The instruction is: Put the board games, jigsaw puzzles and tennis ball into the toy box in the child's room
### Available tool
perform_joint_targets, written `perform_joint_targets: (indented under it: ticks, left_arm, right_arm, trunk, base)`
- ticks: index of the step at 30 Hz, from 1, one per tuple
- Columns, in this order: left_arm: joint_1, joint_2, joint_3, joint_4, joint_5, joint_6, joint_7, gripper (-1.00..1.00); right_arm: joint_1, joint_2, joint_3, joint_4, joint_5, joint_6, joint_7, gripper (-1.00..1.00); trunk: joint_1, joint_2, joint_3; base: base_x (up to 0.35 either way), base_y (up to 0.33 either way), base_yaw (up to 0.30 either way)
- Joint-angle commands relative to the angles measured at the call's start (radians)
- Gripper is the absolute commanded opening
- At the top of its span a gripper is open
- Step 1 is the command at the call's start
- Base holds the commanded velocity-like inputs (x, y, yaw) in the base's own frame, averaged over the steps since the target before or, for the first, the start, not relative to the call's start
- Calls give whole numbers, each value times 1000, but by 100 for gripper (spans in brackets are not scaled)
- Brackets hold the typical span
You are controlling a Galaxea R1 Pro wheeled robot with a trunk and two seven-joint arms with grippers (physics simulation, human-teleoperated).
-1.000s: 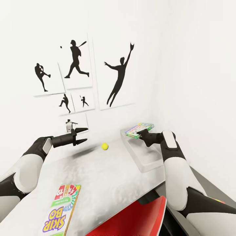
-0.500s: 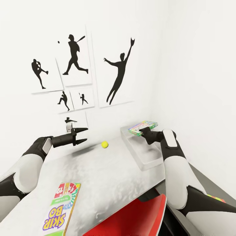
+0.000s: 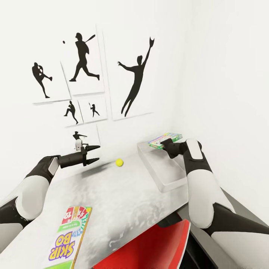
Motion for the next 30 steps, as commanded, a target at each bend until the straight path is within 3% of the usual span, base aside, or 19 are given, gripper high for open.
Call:
perform_joint_targets:
  ticks: [1,30]
  left_arm:
    - [-2,-1,7,0,-10,7,-7,100]
    - [-2,1,9,0,-9,7,-7,100]
  right_arm:
    - [-4,1,-4,-1,-12,0,-14,-100]
    - [-25,1,-4,6,-11,-2,-48,-100]
  trunk:
    - [1,-2,-4]
    - [1,-2,-49]
  base:
    - [0,0,0]
    - [0,0,0]
